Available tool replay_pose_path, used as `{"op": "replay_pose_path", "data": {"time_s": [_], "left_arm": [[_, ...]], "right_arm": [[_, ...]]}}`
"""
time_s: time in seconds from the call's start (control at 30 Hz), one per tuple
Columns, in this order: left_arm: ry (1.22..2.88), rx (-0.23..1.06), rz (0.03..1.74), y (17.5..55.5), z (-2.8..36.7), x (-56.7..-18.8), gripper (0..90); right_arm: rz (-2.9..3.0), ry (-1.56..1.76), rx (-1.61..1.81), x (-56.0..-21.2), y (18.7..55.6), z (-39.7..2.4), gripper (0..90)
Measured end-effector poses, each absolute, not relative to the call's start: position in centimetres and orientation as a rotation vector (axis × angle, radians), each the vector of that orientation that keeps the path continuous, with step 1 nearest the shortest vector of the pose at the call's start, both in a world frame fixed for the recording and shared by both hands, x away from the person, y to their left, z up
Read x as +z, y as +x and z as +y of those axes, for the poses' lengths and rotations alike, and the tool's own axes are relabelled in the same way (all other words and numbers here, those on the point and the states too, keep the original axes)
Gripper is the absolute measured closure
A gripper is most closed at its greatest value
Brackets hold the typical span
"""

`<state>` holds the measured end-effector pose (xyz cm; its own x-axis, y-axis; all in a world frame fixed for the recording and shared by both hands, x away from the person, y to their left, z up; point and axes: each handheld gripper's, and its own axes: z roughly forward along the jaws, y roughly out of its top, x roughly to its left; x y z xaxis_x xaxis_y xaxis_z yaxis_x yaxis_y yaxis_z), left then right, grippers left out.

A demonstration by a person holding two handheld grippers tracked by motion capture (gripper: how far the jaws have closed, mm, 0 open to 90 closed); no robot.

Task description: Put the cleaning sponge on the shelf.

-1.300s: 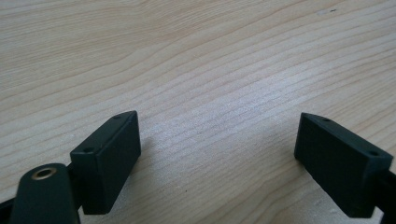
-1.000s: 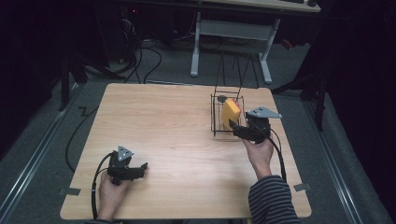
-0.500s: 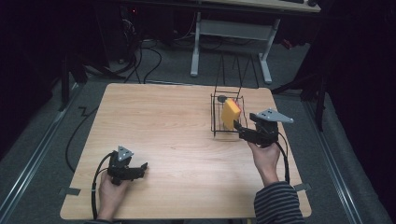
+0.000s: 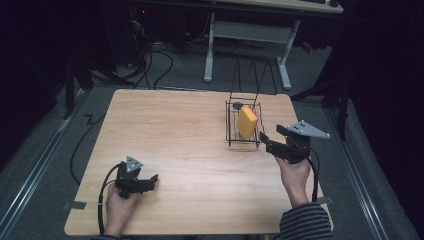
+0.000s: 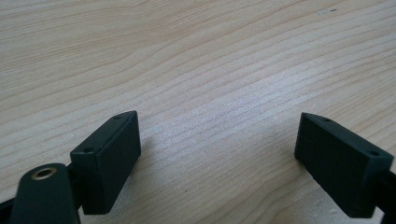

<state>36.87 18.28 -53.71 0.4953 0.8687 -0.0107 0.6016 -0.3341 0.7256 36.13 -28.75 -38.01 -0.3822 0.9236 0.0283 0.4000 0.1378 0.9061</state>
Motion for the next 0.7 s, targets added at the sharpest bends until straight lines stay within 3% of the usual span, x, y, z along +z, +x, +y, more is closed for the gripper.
{"op": "replay_pose_path", "data": {"time_s": [0.7], "left_arm": [[2.058,0.507,1.206,36.9,18.3,-53.7,14.9]], "right_arm": [[1.831,1.300,1.259,-38.5,31.6,-31.1,32.5]]}}
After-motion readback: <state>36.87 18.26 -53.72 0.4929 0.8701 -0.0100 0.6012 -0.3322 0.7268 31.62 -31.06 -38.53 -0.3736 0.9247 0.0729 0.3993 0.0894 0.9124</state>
